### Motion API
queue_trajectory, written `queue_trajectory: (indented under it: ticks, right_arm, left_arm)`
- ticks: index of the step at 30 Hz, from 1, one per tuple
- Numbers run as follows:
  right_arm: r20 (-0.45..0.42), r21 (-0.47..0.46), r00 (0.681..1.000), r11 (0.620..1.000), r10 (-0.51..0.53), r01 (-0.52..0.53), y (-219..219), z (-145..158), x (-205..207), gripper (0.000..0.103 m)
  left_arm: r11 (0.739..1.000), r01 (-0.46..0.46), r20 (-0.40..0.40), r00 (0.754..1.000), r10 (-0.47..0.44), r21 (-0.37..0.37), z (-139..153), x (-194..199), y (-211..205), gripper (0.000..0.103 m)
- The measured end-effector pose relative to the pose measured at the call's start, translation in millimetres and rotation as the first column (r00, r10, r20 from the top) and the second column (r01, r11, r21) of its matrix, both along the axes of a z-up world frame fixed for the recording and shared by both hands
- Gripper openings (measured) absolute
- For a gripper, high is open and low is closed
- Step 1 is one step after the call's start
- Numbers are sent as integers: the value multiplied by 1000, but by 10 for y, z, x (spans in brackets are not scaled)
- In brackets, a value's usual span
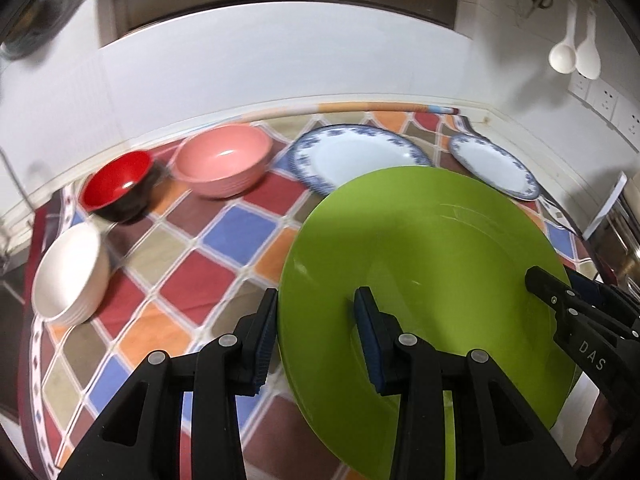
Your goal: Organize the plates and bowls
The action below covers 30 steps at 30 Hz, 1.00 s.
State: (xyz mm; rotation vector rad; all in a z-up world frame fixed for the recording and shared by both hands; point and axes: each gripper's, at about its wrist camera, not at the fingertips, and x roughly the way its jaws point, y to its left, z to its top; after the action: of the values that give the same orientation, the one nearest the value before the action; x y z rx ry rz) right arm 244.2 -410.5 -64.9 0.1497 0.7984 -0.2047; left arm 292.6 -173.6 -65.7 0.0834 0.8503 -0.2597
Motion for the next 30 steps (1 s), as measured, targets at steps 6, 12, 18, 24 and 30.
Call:
queue_trajectory:
  ticks: [6,12,18,24,30]
  right_arm:
    - [-16,5,997,997,74,-74,372,-37,44,41]
    - [-37,7,988,989,151,-151,725,-98,117,41]
    - [-66,15,973,975,222,-221,1032,-184,217,41]
    - [-104,20,956,961,276,-275,1262,-299,305,41]
    - [-137,15,942,952,305,-306,1395,-409,347,41]
  left_arm:
    - [997,-70,-19,997,70,7,-61,-85,401,38]
    - [989,-144,-42,989,145,20,-146,-127,757,38]
    - [980,-198,-75,977,200,29,-260,-154,1022,38]
    - [972,-233,-110,966,236,40,-381,-175,1184,38]
    - [969,-244,-148,957,248,47,-500,-179,1250,38]
